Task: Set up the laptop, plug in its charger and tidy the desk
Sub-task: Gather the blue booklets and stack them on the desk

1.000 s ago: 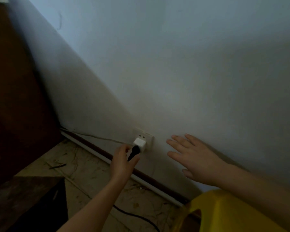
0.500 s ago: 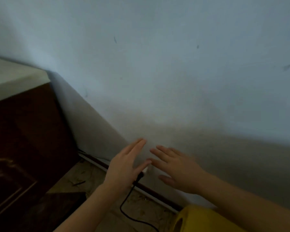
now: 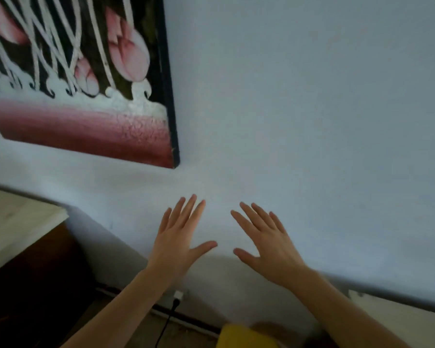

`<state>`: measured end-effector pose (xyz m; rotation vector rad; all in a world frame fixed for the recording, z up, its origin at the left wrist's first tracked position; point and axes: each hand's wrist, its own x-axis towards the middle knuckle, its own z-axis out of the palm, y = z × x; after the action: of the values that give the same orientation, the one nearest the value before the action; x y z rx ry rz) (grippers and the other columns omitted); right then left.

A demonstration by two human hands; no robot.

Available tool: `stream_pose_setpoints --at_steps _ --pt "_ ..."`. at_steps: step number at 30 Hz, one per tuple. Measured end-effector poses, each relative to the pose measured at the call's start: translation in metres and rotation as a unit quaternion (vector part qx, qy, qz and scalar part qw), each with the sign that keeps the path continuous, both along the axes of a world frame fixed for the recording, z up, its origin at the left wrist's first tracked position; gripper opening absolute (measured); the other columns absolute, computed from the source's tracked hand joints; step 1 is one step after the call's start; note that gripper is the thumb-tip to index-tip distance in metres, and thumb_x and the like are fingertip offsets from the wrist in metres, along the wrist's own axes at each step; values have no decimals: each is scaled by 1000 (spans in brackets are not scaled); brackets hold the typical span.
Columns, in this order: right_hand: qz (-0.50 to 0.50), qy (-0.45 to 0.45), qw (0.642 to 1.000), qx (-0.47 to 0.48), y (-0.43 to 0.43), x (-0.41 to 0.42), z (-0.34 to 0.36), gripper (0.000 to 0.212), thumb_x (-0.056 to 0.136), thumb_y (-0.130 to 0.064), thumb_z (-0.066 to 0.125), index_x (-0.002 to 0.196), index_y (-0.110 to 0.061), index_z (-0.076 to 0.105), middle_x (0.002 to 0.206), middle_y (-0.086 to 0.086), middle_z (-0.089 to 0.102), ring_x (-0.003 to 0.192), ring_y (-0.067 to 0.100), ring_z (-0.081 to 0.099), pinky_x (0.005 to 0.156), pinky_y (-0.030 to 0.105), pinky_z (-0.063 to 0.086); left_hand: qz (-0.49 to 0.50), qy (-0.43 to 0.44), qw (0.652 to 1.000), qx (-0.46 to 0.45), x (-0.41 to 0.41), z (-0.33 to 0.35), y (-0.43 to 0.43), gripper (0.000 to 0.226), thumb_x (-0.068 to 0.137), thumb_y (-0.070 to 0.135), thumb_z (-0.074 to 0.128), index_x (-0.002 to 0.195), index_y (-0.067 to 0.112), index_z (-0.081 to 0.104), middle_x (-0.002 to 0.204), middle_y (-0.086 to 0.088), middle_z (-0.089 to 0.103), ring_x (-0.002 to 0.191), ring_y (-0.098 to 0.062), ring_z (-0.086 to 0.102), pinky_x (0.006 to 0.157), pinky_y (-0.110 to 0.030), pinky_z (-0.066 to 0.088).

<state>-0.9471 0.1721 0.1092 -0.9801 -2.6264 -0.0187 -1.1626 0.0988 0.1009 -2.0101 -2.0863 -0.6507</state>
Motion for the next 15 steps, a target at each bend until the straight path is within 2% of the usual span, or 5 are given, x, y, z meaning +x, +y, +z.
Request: stream_pose_setpoints --at_steps 4,9,12,15 --pt "-85 18 996 17 -23 61 60 79 88 -67 31 145 -41 -16 153 -15 -25 142 11 -26 116 38 -13 -19 47 999 3 47 57 -10 95 73 84 17 147 30 -7 157 5 -12 145 -18 -12 115 -40 -5" --pt "-153 54 987 11 -60 127 87 82 81 -74 25 143 -44 -19 153 -15 -26 142 11 -27 115 39 -12 -62 61 996 12 98 82 -25 98 71 87 14 147 29 -5 158 1 -6 146 -23 -5 116 -45 3" --pt "-196 50 979 3 -96 161 88 84 77 -77 20 143 -42 -19 153 -14 -26 143 14 -25 116 42 -10 -89 33 995 4 127 79 -48 99 69 88 13 146 31 -9 157 2 -11 145 -21 -11 116 -43 -4" --pt "-229 55 972 -13 -140 193 84 86 76 -78 20 146 -40 -14 156 -12 -22 144 15 -22 118 44 -6 -132 -31 991 -12 162 58 -83 97 68 87 17 146 34 -9 157 6 -14 144 -15 -19 116 -42 -9"
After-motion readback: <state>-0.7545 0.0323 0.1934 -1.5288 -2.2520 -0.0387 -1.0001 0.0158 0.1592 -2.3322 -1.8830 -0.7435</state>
